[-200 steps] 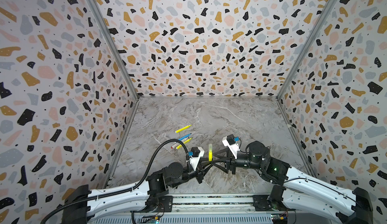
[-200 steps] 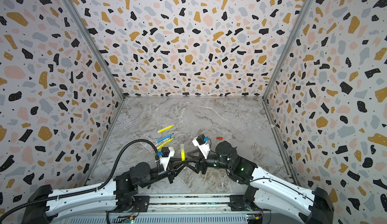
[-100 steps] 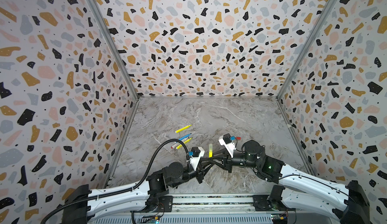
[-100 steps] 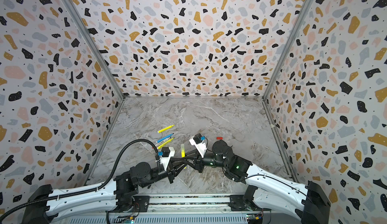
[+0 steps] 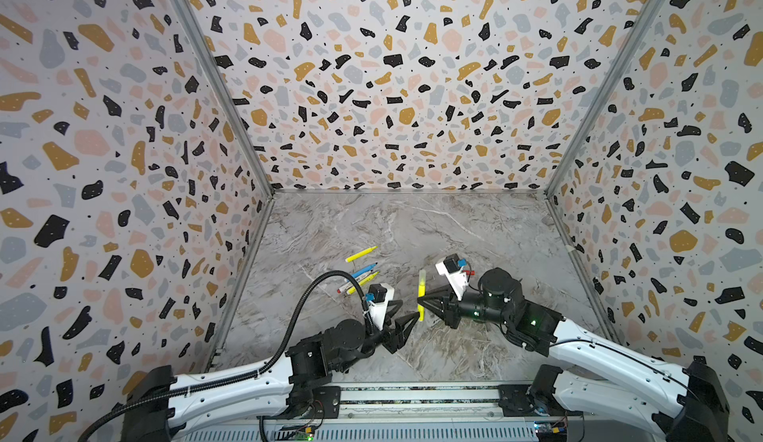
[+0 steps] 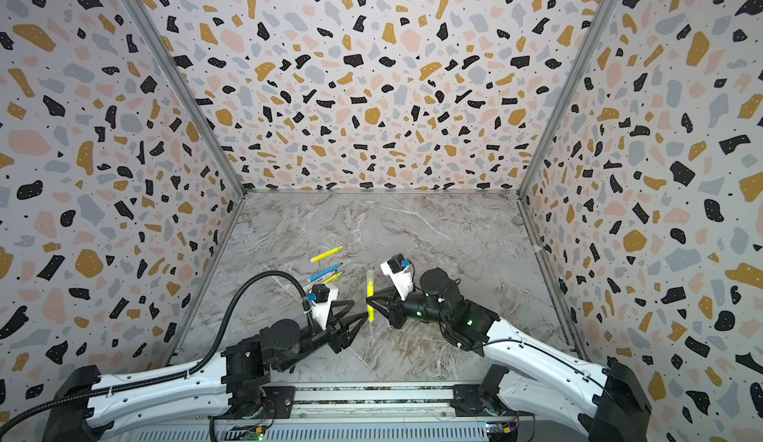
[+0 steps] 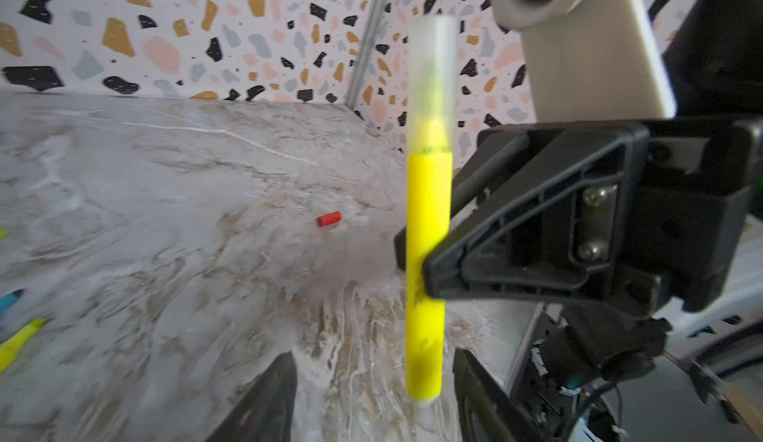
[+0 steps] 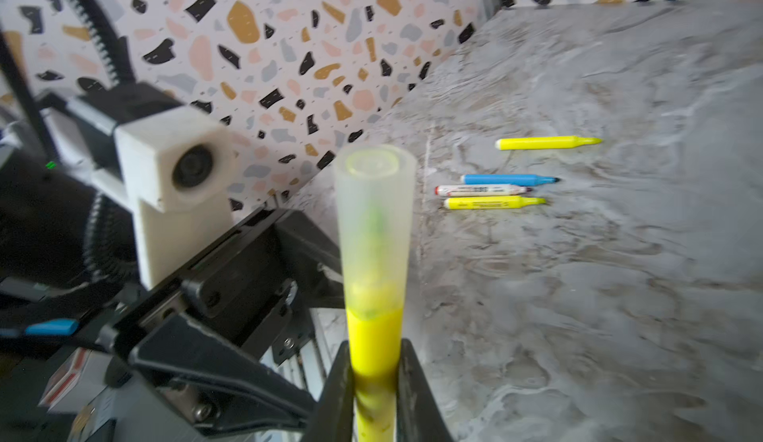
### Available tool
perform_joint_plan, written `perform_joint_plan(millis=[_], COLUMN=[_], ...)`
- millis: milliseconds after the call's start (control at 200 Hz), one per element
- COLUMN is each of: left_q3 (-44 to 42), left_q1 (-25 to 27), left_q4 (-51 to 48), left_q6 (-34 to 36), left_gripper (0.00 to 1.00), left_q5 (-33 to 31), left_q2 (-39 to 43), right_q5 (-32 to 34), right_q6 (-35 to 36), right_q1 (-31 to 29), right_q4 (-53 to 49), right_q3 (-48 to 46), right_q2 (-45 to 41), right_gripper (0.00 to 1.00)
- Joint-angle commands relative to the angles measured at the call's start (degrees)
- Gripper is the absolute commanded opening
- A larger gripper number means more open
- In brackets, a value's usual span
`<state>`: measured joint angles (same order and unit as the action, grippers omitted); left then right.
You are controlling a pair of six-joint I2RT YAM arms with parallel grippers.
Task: Insert the pens into the pen caps
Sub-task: 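Open the left gripper while the right gripper lifts the capped highlighter away, then lower the capped highlighter onto the far table area and open the right gripper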
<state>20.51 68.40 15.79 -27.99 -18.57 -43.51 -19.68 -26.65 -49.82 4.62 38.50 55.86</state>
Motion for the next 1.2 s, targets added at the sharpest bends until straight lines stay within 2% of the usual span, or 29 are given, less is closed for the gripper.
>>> perform_joint_plan(millis=[0, 180, 325, 421, 591, 771, 996, 1196], left_q3=[1.8, -0.7, -1.7, -1.4, -0.4, -1.3, -0.8, -0.8], left_q1=[0.0, 0.0, 0.1, 0.2, 0.2, 0.4, 0.3, 0.3], left_q4=[-8.0, -7.9, -8.3, -9.4, -12.2, -12.1, -12.0, -12.1], left_q6=[-2.1, -5.2, -5.8, -5.6, -5.0, -5.4, -5.2, -5.5], left_gripper=[0.61, 0.60, 0.60, 0.60, 0.60, 0.60, 0.60, 0.59], left_q5=[-7.9, -5.6, -5.5, -5.8, -6.4, -6.6, -6.0, -5.7], left_q2=[-0.8, -0.2, 2.5, 4.5, 7.2, 8.8, 8.3, 9.0], right_q5=[3.4, 5.1, 7.2, 10.3, 13.6, 17.4, 18.7, 18.5], right_q6=[1.0, 4.9, 8.3, 9.5, 11.7, 11.4, 11.4, 11.5], right_q1=[7.1, 18.1, 22.6, 25.1, 26.3, 27.0, 28.4, 29.2], right_q4=[-11.2, -19.9, -24.1, -28.5, -38.1, -47.5, -53.5, -56.3], right_q3=[6.4, 14.6, 24.0, 33.6, 51.5, 68.6, 82.6, 89.9], right_q2=[3.4, 15.3, 27.0, 36.5, 51.3, 62.7, 74.3, 81.7], right_gripper=[0.03, 0.02, 0.02, 0.00, 0.00, 0.00, 0.00, 0.00])
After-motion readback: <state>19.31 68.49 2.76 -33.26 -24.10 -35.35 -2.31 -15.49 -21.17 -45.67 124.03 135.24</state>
